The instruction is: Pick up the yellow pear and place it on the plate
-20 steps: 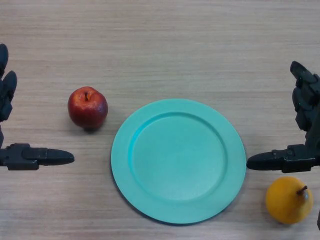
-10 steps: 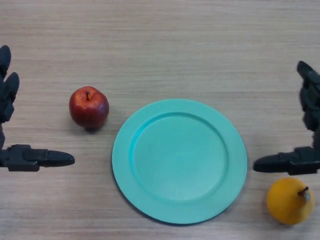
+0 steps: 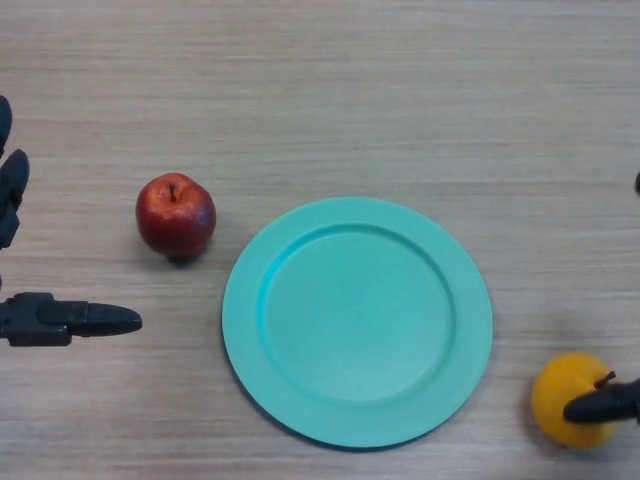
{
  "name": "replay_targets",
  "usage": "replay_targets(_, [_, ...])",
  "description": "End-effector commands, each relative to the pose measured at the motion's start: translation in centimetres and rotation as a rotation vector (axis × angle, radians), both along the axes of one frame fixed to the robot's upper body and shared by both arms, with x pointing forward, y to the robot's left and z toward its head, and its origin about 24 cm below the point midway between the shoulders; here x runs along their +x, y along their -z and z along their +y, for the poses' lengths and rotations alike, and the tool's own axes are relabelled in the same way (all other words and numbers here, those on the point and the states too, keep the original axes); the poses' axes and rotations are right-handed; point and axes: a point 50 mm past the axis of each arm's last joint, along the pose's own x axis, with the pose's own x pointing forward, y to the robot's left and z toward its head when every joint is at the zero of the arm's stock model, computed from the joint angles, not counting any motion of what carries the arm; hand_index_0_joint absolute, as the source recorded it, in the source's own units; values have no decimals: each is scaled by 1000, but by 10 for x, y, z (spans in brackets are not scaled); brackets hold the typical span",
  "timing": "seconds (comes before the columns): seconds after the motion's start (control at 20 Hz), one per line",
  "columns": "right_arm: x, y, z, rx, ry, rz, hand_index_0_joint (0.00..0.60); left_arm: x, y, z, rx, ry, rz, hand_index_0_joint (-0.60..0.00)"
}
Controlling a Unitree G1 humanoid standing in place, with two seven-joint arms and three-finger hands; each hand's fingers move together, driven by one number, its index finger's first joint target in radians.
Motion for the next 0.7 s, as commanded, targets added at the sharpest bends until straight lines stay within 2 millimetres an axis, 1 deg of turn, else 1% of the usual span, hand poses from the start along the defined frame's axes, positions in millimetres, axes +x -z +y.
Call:
replay_targets(0.05, [-12, -30, -14, -78, 19, -215, 0, -5, -34, 8, 84, -21, -183, 0])
replay_targets(0.3, [-22, -13, -11, -51, 6, -201, 0, -5, -33, 6, 91, -25, -192, 0])
replay_targets(0.45, [-28, 2, -7, -11, 53, -218, 0, -5, -34, 4, 88, -29, -197, 0])
replay_targets(0.7, [-27, 27, -3, 30, 112, -198, 0, -7, -34, 2, 77, -18, -173, 0])
